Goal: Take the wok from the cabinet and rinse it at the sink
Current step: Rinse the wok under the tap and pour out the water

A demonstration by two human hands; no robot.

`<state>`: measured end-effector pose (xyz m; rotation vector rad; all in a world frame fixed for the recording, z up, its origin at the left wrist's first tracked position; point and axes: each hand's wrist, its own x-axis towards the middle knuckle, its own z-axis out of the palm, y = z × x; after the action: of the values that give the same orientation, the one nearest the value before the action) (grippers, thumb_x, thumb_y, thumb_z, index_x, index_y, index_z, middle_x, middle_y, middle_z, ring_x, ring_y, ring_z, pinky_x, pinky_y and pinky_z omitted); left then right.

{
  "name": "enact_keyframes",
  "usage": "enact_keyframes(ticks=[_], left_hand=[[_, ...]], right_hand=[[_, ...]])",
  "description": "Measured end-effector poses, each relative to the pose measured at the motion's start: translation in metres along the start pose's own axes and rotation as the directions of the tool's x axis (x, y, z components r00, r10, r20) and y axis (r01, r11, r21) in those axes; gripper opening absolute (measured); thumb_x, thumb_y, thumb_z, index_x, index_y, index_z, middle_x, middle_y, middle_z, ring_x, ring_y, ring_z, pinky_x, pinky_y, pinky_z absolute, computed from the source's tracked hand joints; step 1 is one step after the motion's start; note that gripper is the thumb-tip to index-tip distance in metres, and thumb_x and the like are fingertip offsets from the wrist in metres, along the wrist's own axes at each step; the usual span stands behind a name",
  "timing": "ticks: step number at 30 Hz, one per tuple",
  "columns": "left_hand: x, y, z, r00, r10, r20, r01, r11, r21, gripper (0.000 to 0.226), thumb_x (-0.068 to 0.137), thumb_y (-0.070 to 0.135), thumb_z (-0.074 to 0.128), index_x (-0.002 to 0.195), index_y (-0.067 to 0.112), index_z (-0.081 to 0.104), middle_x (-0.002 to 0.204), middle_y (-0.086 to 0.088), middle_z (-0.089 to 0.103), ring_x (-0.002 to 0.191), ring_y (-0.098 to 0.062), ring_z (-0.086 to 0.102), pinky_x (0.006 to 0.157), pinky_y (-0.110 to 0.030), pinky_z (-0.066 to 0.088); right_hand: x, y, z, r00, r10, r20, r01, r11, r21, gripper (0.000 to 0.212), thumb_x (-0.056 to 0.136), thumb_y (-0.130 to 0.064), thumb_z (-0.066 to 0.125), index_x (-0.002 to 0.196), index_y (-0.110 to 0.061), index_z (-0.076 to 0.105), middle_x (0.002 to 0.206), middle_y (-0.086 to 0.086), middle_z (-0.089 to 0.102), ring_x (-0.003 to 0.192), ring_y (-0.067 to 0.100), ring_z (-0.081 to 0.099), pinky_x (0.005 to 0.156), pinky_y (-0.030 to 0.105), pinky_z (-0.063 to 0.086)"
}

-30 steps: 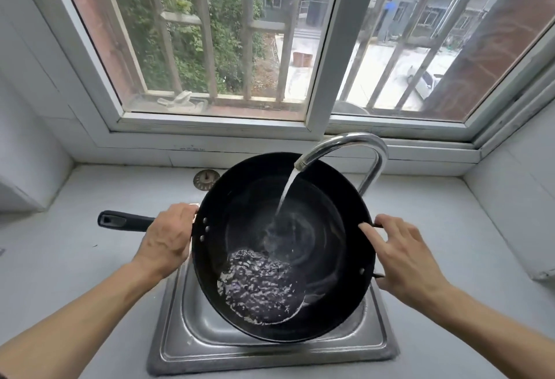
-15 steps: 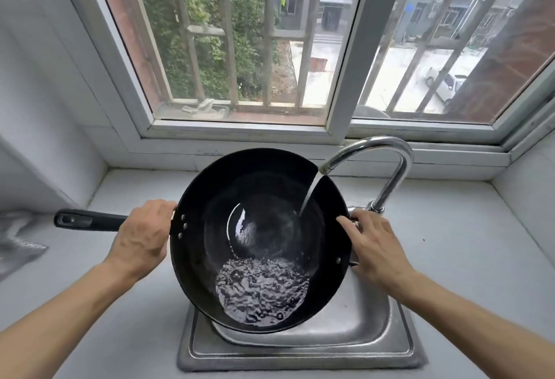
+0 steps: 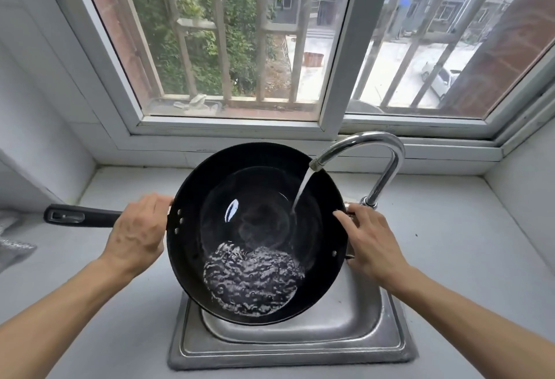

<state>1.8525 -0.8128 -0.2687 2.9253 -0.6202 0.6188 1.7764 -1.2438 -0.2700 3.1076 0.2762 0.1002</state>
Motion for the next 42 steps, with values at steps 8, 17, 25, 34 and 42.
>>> enact_keyframes(ticks=[8,17,25,34,42], left_hand=[[0.016,0.035,0.019,0.999,0.047,-0.022,-0.049,0.996,-0.078,0.057,0.054,-0.018,0.065,0.106,0.005,0.056,0.084,-0.011,0.054,0.073,-0.034,0.051,0.064,-0.043,0.043],[0.030,0.037,0.019,0.996,0.090,-0.015,-0.090,0.994,-0.060,0.055,0.057,-0.017,0.065,0.106,0.004,0.055,0.083,-0.012,0.054,0.071,-0.035,0.051,0.061,-0.044,0.044],[0.034,0.007,-0.010,0.994,0.104,0.020,-0.105,0.991,0.081,0.059,0.051,-0.018,0.065,0.104,0.006,0.055,0.083,-0.012,0.054,0.071,-0.037,0.052,0.060,-0.045,0.040],[0.037,-0.034,-0.038,0.993,0.116,0.020,-0.118,0.969,0.218,0.047,0.062,-0.013,0.047,0.105,0.004,0.053,0.086,-0.012,0.054,0.074,-0.038,0.053,0.062,-0.044,0.037],[0.046,-0.046,-0.051,0.992,0.127,-0.010,-0.120,0.958,0.261,0.046,0.063,-0.007,0.041,0.106,0.003,0.054,0.084,-0.013,0.054,0.071,-0.037,0.051,0.059,-0.047,0.040]], right_hand=[[-0.028,0.029,-0.013,0.998,0.045,-0.036,-0.047,0.998,-0.048,0.099,0.044,-0.030,0.091,0.133,-0.019,0.049,0.127,0.009,0.045,0.113,0.030,0.049,0.097,0.042,0.043],[-0.026,0.036,0.003,0.993,0.090,-0.082,-0.092,0.995,-0.022,0.098,0.042,-0.019,0.092,0.131,-0.017,0.051,0.123,0.011,0.047,0.112,0.029,0.046,0.098,0.041,0.042],[0.006,0.009,0.031,0.993,0.090,-0.080,-0.086,0.995,0.058,0.100,0.041,-0.028,0.092,0.132,-0.017,0.050,0.124,0.012,0.045,0.110,0.029,0.041,0.095,0.043,0.046],[0.049,-0.032,0.056,0.994,0.070,-0.080,-0.055,0.983,0.174,0.098,0.044,-0.028,0.091,0.131,-0.016,0.049,0.124,0.014,0.046,0.110,0.031,0.044,0.094,0.042,0.045],[0.079,-0.045,0.065,0.991,0.069,-0.115,-0.042,0.974,0.224,0.093,0.055,-0.044,0.088,0.132,-0.014,0.047,0.124,0.016,0.048,0.113,0.035,0.047,0.099,0.047,0.043]])
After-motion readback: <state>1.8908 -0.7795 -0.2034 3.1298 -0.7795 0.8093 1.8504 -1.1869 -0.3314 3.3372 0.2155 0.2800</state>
